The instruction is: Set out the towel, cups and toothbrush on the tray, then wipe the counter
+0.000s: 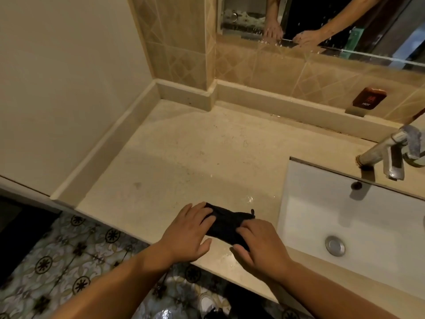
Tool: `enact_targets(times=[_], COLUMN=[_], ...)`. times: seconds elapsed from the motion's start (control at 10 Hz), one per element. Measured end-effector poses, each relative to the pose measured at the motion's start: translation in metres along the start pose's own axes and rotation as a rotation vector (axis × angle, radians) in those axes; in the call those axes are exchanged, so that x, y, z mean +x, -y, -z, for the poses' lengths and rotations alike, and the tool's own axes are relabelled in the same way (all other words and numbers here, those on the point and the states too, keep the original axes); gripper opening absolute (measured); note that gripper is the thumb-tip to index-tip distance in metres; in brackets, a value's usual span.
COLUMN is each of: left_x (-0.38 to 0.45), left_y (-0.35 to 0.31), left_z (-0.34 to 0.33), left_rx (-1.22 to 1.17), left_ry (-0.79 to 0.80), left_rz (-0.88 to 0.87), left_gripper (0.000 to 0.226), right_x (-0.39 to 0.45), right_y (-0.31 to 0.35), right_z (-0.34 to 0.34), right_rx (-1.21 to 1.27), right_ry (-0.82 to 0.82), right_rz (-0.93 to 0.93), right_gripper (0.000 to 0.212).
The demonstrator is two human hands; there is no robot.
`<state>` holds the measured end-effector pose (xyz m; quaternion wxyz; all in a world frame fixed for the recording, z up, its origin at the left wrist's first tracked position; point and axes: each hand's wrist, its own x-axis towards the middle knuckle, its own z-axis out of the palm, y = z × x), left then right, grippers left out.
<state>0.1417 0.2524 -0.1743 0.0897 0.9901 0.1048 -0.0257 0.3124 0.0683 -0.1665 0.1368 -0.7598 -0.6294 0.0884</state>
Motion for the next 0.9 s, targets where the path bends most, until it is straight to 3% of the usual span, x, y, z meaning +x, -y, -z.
enact_targets(times=[0.1, 0.2, 0.7, 0.8, 0.9], left_x=[0.006, 0.009, 0.014, 0.023, 0.036], left_y=[-0.006, -0.006, -0.013, -0.019, -0.023], left_z=[-0.004, -0.013, -0.001, 0.023, 0.044], left_rx=[0.051, 0.1, 0.063, -0.04, -0.019], left_ry=[0.107, 0.186, 0.349, 0.339, 0.135], left_rz=[0.031, 0.046, 0.157, 0.215, 0.345], left_gripper=[0.074, 0.078, 0.072, 0.065, 0.048], right_x=[0.007, 0.005, 0.006, 0.023, 0.048], right_y=[0.001, 0.002, -0.004, -0.005, -0.007], right_z=[-0.003, -0.017, -0.011, 0.012, 0.039], right_rx=[-0.097, -0.129, -0.104, -0.141, -0.127], right_ry=[0.149, 0.27, 0.328, 0.347, 0.269], right_rz=[-0.099, -0.153, -0.17, -0.133, -0.19], right_gripper=[0.065, 0.072, 0.077, 0.074, 0.064])
